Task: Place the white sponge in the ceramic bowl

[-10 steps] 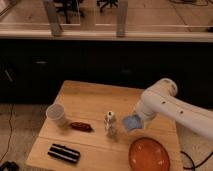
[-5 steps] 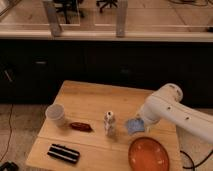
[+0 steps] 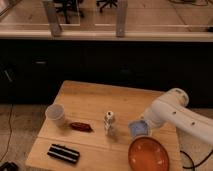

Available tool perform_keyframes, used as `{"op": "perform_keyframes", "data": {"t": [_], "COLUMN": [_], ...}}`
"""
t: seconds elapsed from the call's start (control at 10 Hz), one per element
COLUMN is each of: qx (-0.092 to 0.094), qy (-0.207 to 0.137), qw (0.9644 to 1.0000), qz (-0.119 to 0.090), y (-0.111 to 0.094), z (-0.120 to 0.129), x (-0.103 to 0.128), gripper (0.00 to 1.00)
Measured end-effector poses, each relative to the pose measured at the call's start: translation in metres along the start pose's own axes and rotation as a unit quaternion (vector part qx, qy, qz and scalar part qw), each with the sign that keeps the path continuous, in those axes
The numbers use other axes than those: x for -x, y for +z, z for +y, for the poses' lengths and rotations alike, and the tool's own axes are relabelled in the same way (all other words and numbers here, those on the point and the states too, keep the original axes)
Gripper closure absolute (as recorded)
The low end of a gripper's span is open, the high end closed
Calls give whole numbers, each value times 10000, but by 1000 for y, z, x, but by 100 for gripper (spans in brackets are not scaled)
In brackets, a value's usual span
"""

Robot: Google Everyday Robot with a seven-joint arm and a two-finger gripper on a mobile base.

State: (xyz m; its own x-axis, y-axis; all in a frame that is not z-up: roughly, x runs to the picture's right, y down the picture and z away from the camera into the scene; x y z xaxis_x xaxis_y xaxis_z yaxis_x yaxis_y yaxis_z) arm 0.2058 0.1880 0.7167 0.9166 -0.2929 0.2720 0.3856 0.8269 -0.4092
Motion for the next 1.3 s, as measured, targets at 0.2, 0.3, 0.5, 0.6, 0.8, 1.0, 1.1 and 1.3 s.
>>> {"op": "perform_keyframes", "data": {"t": [0.2,0.3,0.5,0.6,0.8,1.0,1.1,1.3], "qx": [15,15,35,47,59,69,76,92], "qy": [18,44,109,118,120,132,143,138], "qw": [10000,10000,9999,9999,9999,9998,9998,9998], "qz": [-7,-15,-46,-65,-76,-111,-117,-135], "y": [2,3,4,5,6,7,7,7], "z": [3,5,12,13,13,16,17,17], "x": [-5,-7,-15,-17,-18,-24,-26,-27], "gripper": [97,97,97,97,97,97,97,97]}}
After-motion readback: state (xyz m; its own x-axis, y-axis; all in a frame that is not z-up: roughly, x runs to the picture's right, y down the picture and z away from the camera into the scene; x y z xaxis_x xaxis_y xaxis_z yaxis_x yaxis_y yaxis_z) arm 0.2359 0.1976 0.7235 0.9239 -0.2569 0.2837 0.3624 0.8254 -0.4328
